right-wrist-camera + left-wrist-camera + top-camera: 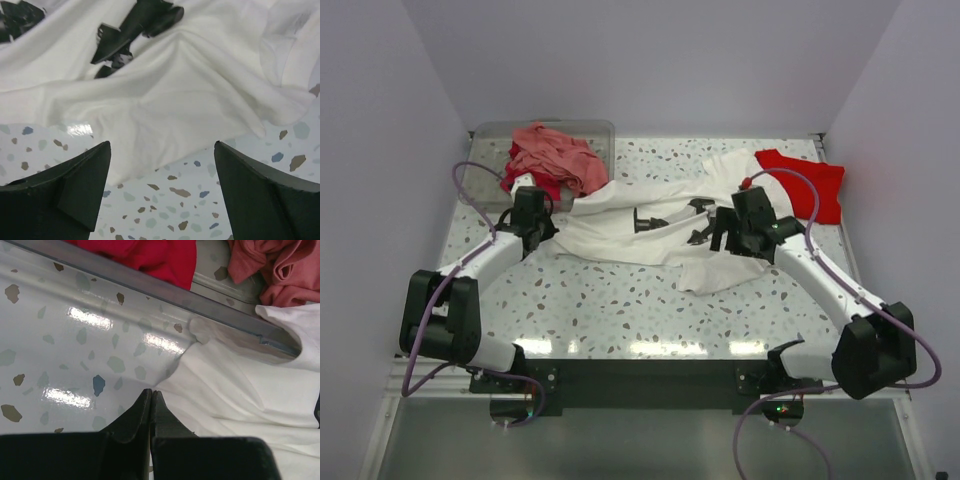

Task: Fold and stack the t-shirts
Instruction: Fold the tshirt

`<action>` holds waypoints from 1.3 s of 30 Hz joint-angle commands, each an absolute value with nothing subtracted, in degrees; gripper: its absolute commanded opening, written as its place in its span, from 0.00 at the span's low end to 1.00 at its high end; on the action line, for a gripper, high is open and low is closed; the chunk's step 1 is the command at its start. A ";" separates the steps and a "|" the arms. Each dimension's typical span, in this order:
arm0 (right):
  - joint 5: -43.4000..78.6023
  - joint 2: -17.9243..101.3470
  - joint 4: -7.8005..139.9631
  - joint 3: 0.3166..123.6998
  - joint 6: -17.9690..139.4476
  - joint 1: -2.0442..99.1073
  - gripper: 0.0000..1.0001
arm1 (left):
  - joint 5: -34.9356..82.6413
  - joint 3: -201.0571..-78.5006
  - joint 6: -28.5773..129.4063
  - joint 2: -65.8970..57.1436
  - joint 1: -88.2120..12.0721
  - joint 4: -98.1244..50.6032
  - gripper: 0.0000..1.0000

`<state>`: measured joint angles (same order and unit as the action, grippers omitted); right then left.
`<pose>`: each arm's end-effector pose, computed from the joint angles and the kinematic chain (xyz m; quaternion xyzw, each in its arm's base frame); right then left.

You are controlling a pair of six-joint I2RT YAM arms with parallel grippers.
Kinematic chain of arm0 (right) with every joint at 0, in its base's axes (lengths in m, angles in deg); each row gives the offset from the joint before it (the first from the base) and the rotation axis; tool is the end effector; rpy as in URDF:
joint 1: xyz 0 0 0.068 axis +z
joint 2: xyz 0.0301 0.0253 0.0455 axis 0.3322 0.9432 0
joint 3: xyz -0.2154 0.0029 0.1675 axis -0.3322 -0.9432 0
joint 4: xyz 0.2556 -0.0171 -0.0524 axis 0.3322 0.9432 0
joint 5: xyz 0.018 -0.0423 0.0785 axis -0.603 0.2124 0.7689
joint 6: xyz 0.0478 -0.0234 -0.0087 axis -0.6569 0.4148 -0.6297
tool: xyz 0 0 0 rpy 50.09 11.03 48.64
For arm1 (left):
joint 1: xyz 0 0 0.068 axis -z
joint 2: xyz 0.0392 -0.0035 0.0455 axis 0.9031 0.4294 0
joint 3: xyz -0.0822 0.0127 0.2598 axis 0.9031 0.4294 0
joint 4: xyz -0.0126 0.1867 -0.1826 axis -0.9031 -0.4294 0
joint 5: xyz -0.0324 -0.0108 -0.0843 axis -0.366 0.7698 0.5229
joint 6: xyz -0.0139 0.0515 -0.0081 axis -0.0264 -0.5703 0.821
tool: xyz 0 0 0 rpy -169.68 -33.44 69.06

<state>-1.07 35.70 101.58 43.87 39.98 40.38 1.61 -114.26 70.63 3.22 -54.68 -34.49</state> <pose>0.2530 0.0896 0.2640 0.0844 0.9425 0.0444 0.3204 0.2947 -0.0427 0.2019 -0.2200 0.8914 -0.0301 0.3951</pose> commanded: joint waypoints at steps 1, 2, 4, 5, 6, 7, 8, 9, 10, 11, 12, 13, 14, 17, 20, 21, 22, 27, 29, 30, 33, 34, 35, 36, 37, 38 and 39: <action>-2.52 34.03 105.21 37.63 36.80 40.50 0.85 | 3.11 -116.30 68.89 1.52 -54.90 -32.46 0.00; -2.43 33.76 104.95 36.74 36.62 40.50 0.83 | 3.20 -116.21 68.89 1.52 -54.90 -32.46 0.00; -1.39 33.84 103.99 34.99 35.83 40.50 0.77 | 3.72 -115.86 68.98 1.34 -54.90 -32.11 0.00; -0.68 34.28 103.46 34.63 35.56 40.50 0.75 | 3.81 -115.69 68.89 1.34 -54.90 -31.93 0.00; -0.07 34.63 102.24 34.28 35.30 40.50 0.73 | 3.99 -115.60 68.89 1.34 -54.90 -31.84 0.00; 1.16 35.77 101.62 33.67 34.69 40.50 0.72 | 4.16 -115.42 68.81 1.51 -54.90 -31.84 0.00; 1.61 36.39 100.91 33.31 34.42 40.41 0.72 | 4.34 -115.16 68.81 1.52 -54.90 -31.75 0.00; 2.13 37.00 99.43 32.96 33.98 40.50 0.71 | 4.43 -115.07 68.72 1.52 -54.81 -31.84 0.00; 2.66 37.62 98.63 32.26 33.46 40.50 0.70 | 4.34 -114.90 68.72 1.34 -54.90 -31.75 0.00; 3.36 38.49 97.84 31.82 33.02 40.50 0.68 | 4.34 -114.63 68.63 1.34 -54.90 -31.67 0.00; 3.89 38.94 96.18 31.38 32.32 40.50 0.67 | 4.34 -114.46 68.63 1.25 -54.90 -31.58 0.00; 4.07 39.29 95.46 30.59 32.05 40.50 0.67 | 4.25 -114.37 68.37 1.08 -54.90 -31.58 0.00; 4.16 40.16 94.93 30.24 31.79 40.50 0.67 | 4.08 -114.45 68.19 1.16 -54.90 -31.66 0.00; 4.51 41.75 93.70 29.53 31.52 40.50 0.64 | 4.17 -114.72 67.93 0.99 -54.90 -31.84 0.00; 4.34 42.19 93.00 28.65 31.34 40.50 0.63 | 4.34 -114.81 68.01 1.08 -54.90 -31.67 0.00; 3.73 42.45 92.65 28.39 31.43 40.50 0.62 | 4.52 -114.89 68.01 1.08 -54.90 -31.58 0.00; 3.46 42.63 92.64 28.30 31.43 40.41 0.62 | 4.60 -114.89 68.10 1.08 -54.90 -31.49 0.00; 2.05 44.48 91.77 27.60 31.96 40.50 0.45 | 4.78 -114.89 67.93 1.16 -54.90 -31.58 0.00; 1.26 44.48 91.59 26.89 32.05 40.50 0.31 | 4.69 -114.89 67.93 1.08 -54.90 -31.49 0.00; 0.82 44.39 92.11 26.63 32.13 40.50 0.18 | 4.61 -114.89 67.84 0.99 -54.90 -31.58 0.00; -0.76 42.29 94.48 25.93 32.57 40.50 0.00 | 4.78 -115.16 67.75 0.90 -54.90 -31.75 0.00; -1.02 40.54 95.45 25.92 32.66 40.50 0.00 | 4.69 -115.33 67.75 0.81 -54.90 -31.84 0.00; -1.20 39.31 97.28 25.92 32.75 40.50 0.00 | 4.87 -115.33 67.75 0.73 -54.90 -31.93 0.00; -1.38 38.25 98.52 26.01 32.84 40.50 0.00 | 4.96 -115.25 67.66 0.64 -54.90 -31.93 0.00; -1.38 37.19 99.75 26.62 32.92 40.50 0.00 | 5.04 -115.33 67.58 0.55 -54.90 -32.28 0.00; -1.73 35.01 102.46 27.15 33.01 40.50 0.00 | 5.13 -115.51 67.58 0.55 -54.90 -32.37 0.00; -1.82 34.20 103.88 27.68 33.19 40.50 0.00 | 5.13 -115.60 67.49 0.38 -54.90 -32.46 0.00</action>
<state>0.73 38.91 97.30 26.71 32.68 40.42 4.65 -114.24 69.14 2.59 -54.70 -34.05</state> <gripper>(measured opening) 0.022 0.021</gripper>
